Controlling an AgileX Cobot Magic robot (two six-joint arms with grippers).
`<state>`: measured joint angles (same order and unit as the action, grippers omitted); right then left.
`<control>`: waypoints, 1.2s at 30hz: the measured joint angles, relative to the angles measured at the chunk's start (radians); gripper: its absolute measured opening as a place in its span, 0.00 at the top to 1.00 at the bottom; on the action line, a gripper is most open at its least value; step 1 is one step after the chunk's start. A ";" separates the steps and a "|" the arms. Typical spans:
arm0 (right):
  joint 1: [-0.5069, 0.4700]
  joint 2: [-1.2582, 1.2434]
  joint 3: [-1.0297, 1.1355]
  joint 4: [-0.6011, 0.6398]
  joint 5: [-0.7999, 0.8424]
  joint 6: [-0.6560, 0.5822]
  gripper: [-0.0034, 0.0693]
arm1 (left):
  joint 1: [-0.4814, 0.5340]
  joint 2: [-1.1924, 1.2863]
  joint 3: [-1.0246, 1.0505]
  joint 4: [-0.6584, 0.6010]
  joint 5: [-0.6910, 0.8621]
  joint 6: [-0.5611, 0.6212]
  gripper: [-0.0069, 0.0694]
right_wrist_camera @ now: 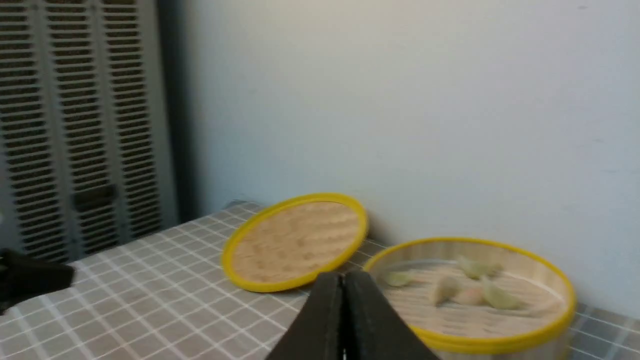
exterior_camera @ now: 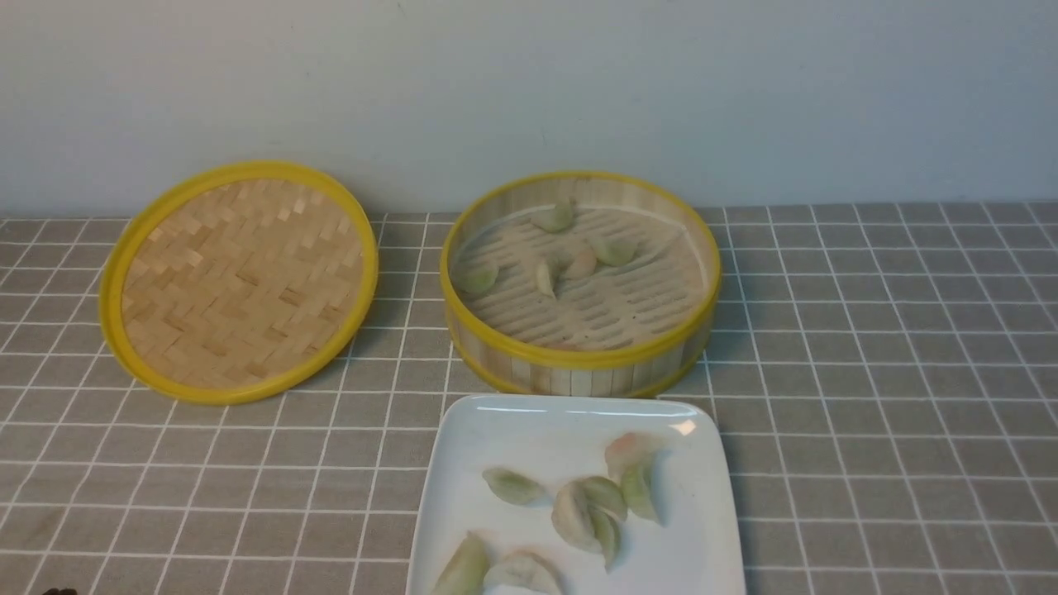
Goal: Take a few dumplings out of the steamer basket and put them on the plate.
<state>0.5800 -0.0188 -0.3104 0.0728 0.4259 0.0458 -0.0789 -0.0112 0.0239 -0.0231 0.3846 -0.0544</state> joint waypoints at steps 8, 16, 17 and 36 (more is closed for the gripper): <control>-0.416 0.000 0.161 -0.035 -0.002 -0.003 0.97 | 0.000 0.000 0.000 -0.001 0.000 0.000 0.92; -0.582 0.001 0.326 -0.040 -0.017 -0.002 0.97 | 0.000 0.000 0.000 -0.001 0.000 0.000 0.92; -0.582 0.001 0.326 -0.040 -0.020 -0.002 0.97 | 0.000 0.000 0.000 -0.001 0.000 0.000 0.92; -0.582 0.001 0.327 -0.040 -0.026 -0.002 0.97 | 0.000 0.000 0.000 -0.001 0.000 0.000 0.92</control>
<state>-0.0016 -0.0174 0.0168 0.0329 0.4002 0.0435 -0.0789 -0.0112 0.0239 -0.0237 0.3846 -0.0544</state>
